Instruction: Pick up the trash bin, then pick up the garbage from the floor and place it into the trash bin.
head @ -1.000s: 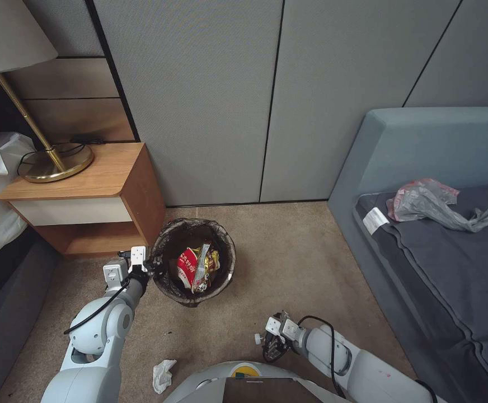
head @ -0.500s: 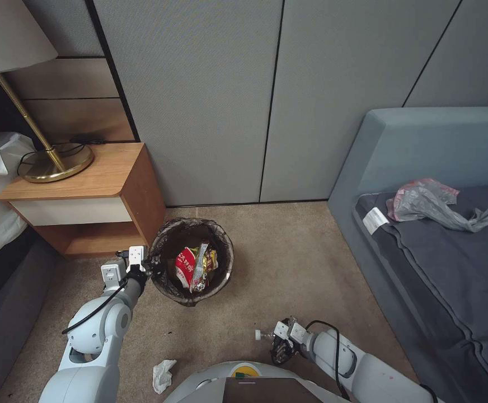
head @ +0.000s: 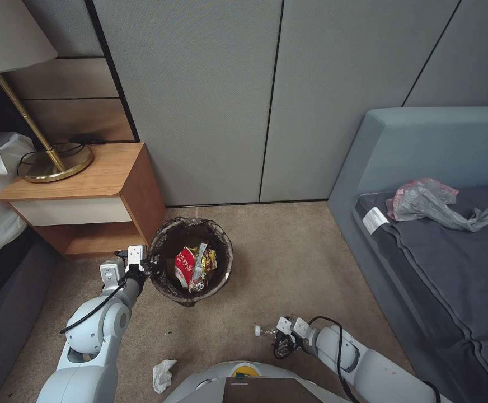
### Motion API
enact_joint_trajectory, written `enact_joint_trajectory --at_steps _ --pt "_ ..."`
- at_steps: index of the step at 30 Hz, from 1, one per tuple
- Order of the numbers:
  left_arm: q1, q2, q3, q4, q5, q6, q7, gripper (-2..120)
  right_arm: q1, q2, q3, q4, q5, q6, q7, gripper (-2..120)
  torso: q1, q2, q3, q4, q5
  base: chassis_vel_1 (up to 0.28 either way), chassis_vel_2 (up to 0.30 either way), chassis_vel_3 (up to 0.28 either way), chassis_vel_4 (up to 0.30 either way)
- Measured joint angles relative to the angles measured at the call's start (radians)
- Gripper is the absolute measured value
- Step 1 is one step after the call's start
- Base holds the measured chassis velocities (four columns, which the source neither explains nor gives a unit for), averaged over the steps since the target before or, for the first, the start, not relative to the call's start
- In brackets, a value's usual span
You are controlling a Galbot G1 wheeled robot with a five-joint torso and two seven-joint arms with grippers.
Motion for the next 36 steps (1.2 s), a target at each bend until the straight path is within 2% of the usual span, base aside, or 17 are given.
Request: enact_joint_trajectory --at_steps 3,5,7,8,13,18,23,26,27,29,30,33,34,36 --pt "0.000 0.001 0.000 0.000 0.000 0.000 0.000 0 0.001 0.000 0.005 0.002 0.001 -0.001 0.002 73 0.000 0.000 0.000 0.0002 0.0007 0.000 0.000 0.000 0.000" --pt "0.000 0.001 0.001 0.000 0.000 0.001 0.000 0 0.002 -0.001 0.016 0.011 0.007 -0.008 0.011 62 0.000 0.000 0.000 0.0008 0.0001 0.000 0.000 0.000 0.000" --pt "0.000 0.001 0.002 0.000 0.000 0.001 0.000 0 0.002 -0.001 0.017 0.013 0.008 -0.009 0.013 59 0.000 0.000 0.000 0.0005 0.0001 0.000 0.000 0.000 0.000" --pt "0.000 -0.001 0.004 0.000 0.001 0.001 0.000 0 0.003 -0.001 0.022 0.018 0.010 -0.012 0.015 52 0.000 0.000 0.000 0.0005 0.0008 0.000 0.000 0.000 0.000" --pt "0.000 -0.002 0.005 -0.001 0.002 0.001 0.000 0 0.003 -0.001 0.028 0.025 0.016 -0.015 0.017 36 0.000 0.000 0.000 0.0003 0.0005 0.000 0.000 0.000 0.000" --pt "0.001 -0.002 0.004 -0.003 0.003 0.001 0.000 0 -0.002 0.001 0.050 0.045 0.024 -0.017 0.019 28 0.000 0.000 0.000 0.0003 0.0004 0.000 0.000 0.000 0.000" --pt "0.001 -0.003 0.004 -0.004 0.003 0.003 0.000 0 -0.009 0.002 0.118 0.101 0.059 -0.033 0.031 28 0.000 0.000 0.000 0.0002 0.0003 0.000 0.000 0.000 0.000" --pt "-0.001 -0.002 0.003 -0.008 0.003 0.009 0.000 0 0.010 0.002 0.213 0.208 0.178 -0.064 0.061 28 0.000 0.000 0.000 0.0002 0.0002 0.000 0.000 0.000 0.000" --pt "-0.001 -0.002 0.003 -0.008 0.003 0.009 0.000 0 0.010 0.002 0.213 0.208 0.178 -0.064 0.061 28 0.000 0.000 0.000 0.0002 0.0002 0.000 0.000 0.000 0.000" --pt "-0.001 -0.002 0.006 -0.017 0.000 0.025 -0.001 0 0.045 0.003 0.278 0.290 0.319 -0.101 0.098 28 0.000 0.000 0.000 0.0006 0.0003 0.000 0.000 0.000 0.000" --pt "-0.001 -0.002 0.006 -0.017 0.000 0.025 -0.001 0 0.045 0.003 0.278 0.290 0.319 -0.101 0.098 28 0.000 0.000 0.000 0.0006 0.0003 0.000 0.000 0.000 0.000" --pt "0.000 -0.004 0.015 -0.026 -0.007 0.037 -0.005 0 0.104 0.005 0.340 0.396 0.502 -0.164 0.183 28 0.000 0.000 0.000 0.0003 0.0002 0.000 0.000 0.000 0.000" --pt "0.000 -0.004 0.015 -0.026 -0.007 0.037 -0.005 0 0.104 0.005 0.340 0.396 0.502 -0.164 0.183 28 0.000 0.000 0.000 0.0003 0.0002 0.000 0.000 0.000 0.000" --pt "0.001 -0.004 0.019 -0.030 -0.008 0.037 -0.006 0 0.139 0.004 0.355 0.460 0.617 -0.194 0.243 28 0.000 0.000 0.000 0.0001 0.0002 0.000 0.000 0.000 0.000"
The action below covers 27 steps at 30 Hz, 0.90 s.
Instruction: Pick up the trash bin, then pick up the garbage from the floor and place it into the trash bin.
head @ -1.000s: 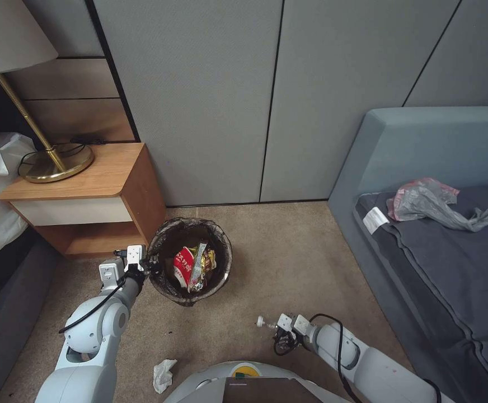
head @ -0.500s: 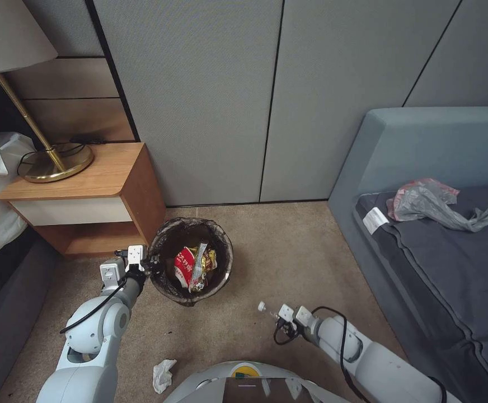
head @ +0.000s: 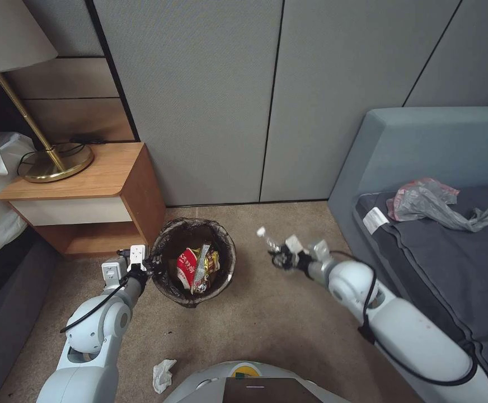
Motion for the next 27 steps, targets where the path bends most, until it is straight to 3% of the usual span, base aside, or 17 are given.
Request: enact_joint_trajectory --at_steps 2,3,5,23,24,27 --pt "0.001 0.000 0.007 -0.001 0.003 0.000 0.000 0 0.048 0.000 0.004 0.076 0.177 -0.032 0.081 28 0.000 0.000 0.000 0.0002 -0.0001 0.000 0.000 0.000 0.000" --pt "0.001 0.000 0.007 -0.001 0.003 0.000 0.000 0 0.048 0.000 0.004 0.076 0.177 -0.032 0.081 28 0.000 0.000 0.000 0.0002 -0.0001 0.000 0.000 0.000 0.000" --pt "0.002 -0.002 0.018 0.007 0.013 0.000 0.004 0 0.117 0.000 -0.010 0.137 0.323 -0.039 0.152 28 0.000 0.000 0.000 0.0001 0.0000 0.000 0.000 0.000 0.000" --pt "-0.004 -0.006 0.026 0.024 0.024 0.002 0.009 0 0.282 -0.017 -0.090 0.183 0.456 -0.029 0.150 28 0.000 0.000 0.000 0.0001 0.0000 0.000 0.000 0.000 0.000" --pt "-0.006 -0.006 0.023 0.032 0.024 0.002 0.010 0 0.381 -0.028 -0.164 0.195 0.513 -0.029 0.129 28 0.000 0.000 0.000 0.0005 -0.0002 0.000 0.000 0.000 0.000" --pt "-0.006 -0.006 0.022 0.034 0.024 0.002 0.010 0 0.406 -0.030 -0.188 0.197 0.530 -0.029 0.124 28 0.000 0.000 0.000 0.0004 -0.0002 0.000 0.000 0.000 0.000"
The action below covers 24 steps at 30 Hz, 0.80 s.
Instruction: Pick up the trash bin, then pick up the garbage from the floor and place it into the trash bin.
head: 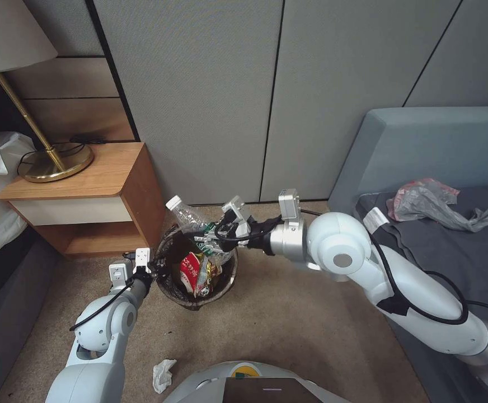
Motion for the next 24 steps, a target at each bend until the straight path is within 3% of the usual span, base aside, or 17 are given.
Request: enact_joint_trajectory --at_steps 2,4,7,11,16,24 --pt "0.000 0.000 -0.002 0.003 0.000 0.000 0.000 0 0.038 0.000 -0.041 0.003 0.030 -0.001 -0.004 28 0.000 0.000 0.000 0.0002 0.0001 0.000 0.000 0.000 0.000" --pt "-0.005 -0.008 -0.007 0.013 0.002 0.000 0.000 0 0.114 0.011 -0.145 0.014 0.115 -0.012 -0.003 28 0.000 0.000 0.000 -0.0002 0.0000 0.000 0.000 0.000 0.000" --pt "-0.008 -0.012 -0.009 0.019 0.002 0.000 0.000 0 0.124 0.015 -0.192 0.025 0.175 -0.017 0.023 28 0.000 0.000 0.000 -0.0001 0.0002 0.000 0.000 0.000 0.000" --pt "-0.016 -0.016 -0.010 0.029 0.004 0.000 0.001 0 0.114 0.021 -0.305 -0.029 0.113 -0.017 0.027 28 0.000 0.000 0.000 -0.0004 0.0000 0.000 0.000 0.000 0.000" --pt "-0.017 -0.011 -0.015 0.029 0.002 0.000 0.001 0 0.102 0.052 -0.354 -0.123 0.063 -0.016 0.026 28 0.000 0.000 0.000 -0.0002 0.0001 0.000 0.000 0.000 0.000" --pt "-0.016 -0.009 -0.025 0.025 -0.002 -0.001 0.003 0 0.084 0.096 -0.353 -0.227 0.048 0.031 0.011 55 0.000 0.000 0.000 -0.0001 0.0001 0.000 0.000 0.000 0.000"
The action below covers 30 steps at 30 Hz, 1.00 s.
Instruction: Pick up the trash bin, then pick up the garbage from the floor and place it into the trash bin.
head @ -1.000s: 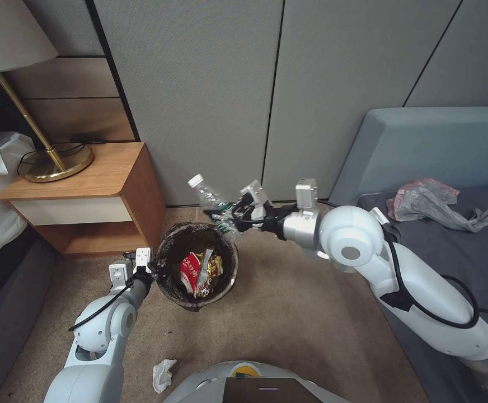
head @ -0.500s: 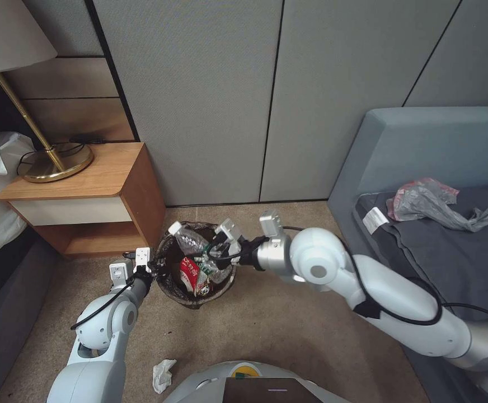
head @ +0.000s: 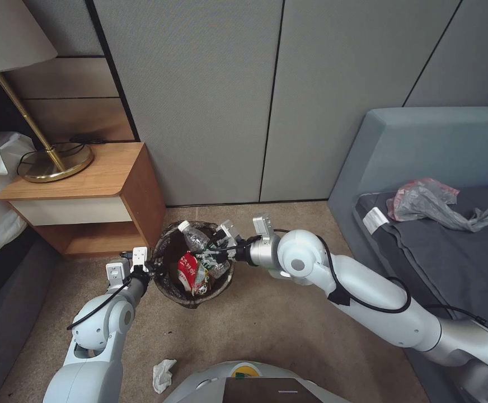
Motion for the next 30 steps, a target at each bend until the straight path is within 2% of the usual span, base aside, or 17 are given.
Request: enact_joint_trajectory --at_steps 7,8,10,13,23,30 --pt "0.001 -0.001 0.001 0.002 0.002 -0.001 0.001 0 -0.020 0.006 0.029 -0.012 -0.008 0.021 0.013 84 0.000 0.000 0.000 -0.0001 0.0000 0.000 0.000 0.000 0.000" --pt "0.001 -0.001 0.001 0.002 0.002 -0.001 0.001 0 -0.020 0.006 0.029 -0.012 -0.008 0.021 0.013 84 0.000 0.000 0.000 -0.0001 0.0000 0.000 0.000 0.000 0.000" --pt "0.001 -0.001 0.001 0.002 0.002 -0.001 0.001 0 -0.024 0.006 0.032 -0.012 -0.010 0.024 0.015 95 0.000 0.000 0.000 -0.0001 0.0001 0.000 0.000 0.000 0.000" --pt "0.001 -0.002 0.001 0.003 0.003 -0.001 0.001 0 -0.024 0.007 0.035 -0.013 -0.010 0.026 0.017 100 0.000 0.000 0.000 -0.0001 0.0001 0.000 0.000 0.000 0.000" --pt "0.001 -0.004 -0.006 0.004 0.003 -0.001 0.002 0 -0.025 0.009 0.053 -0.004 -0.005 0.027 0.026 100 0.000 0.000 0.000 -0.0001 0.0001 0.000 0.000 0.000 0.000" --pt "0.000 0.001 -0.012 0.000 -0.001 -0.001 0.001 0 -0.048 0.009 0.155 0.038 -0.002 0.061 0.087 100 0.000 0.000 0.000 0.0000 0.0001 0.000 0.000 0.000 0.000"
